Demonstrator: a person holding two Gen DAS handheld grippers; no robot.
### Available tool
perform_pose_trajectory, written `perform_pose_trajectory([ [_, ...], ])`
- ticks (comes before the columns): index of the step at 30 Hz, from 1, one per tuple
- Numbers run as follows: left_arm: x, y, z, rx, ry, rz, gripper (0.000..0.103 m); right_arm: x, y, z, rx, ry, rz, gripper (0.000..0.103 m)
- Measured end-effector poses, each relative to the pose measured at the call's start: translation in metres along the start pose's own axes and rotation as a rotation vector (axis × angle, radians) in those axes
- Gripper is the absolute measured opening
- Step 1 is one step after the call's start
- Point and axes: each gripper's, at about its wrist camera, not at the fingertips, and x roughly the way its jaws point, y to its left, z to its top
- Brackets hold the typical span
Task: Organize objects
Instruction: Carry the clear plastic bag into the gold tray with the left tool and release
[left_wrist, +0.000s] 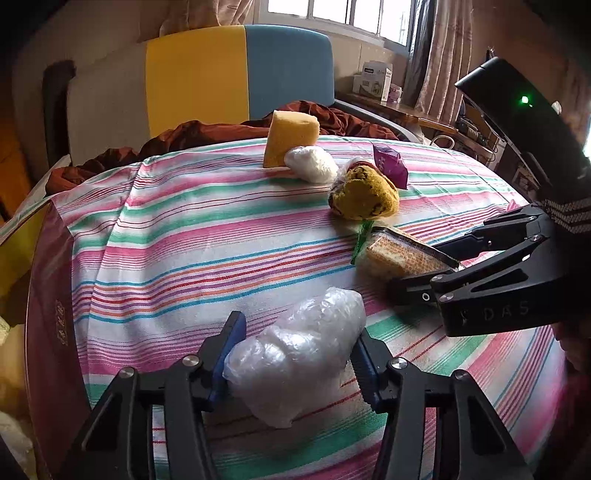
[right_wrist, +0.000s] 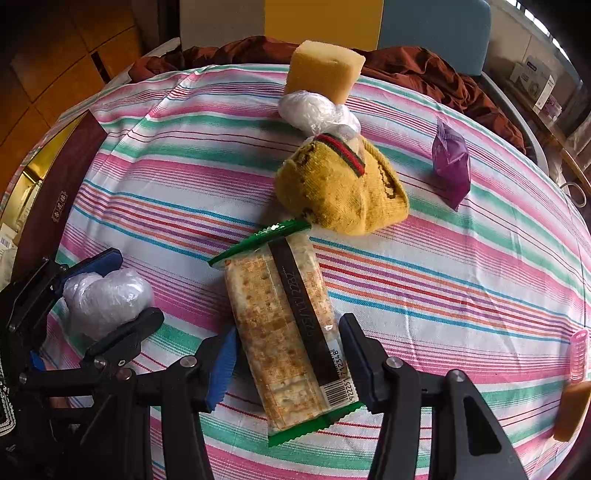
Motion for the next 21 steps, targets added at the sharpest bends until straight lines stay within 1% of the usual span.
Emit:
perform_pose_trajectory([
  [3, -0.005, 0.0, -0.001, 0.003, 0.015, 0.021, 0.053, 0.0, 0.0, -0.001, 0.001, -0.003, 0.004, 0.055],
  [5, -0.014, 0.002, -0.001, -0.023, 0.016, 0.009, 0.052, 0.0, 0.001, -0.001, 0.0, -0.005, 0.005, 0.055],
  [10, -0.05, 0.001, 0.005, -0.014, -0.057, 0.008, 0.053, -0.001, 0.002, -0.003, -0.003, -0.011, 0.002, 0.055],
  [14, -0.078, 0.009, 0.013, -0.039, -0.102, 0.014, 0.053, -0.001, 0.004, -0.005, -0.007, -0.016, -0.003, 0.055],
  [21, -0.118, 0.048, 0.018, -0.095, -0.154, 0.056, 0.053, -0.002, 0.006, -0.007, -0.011, -0.023, -0.013, 0.055],
])
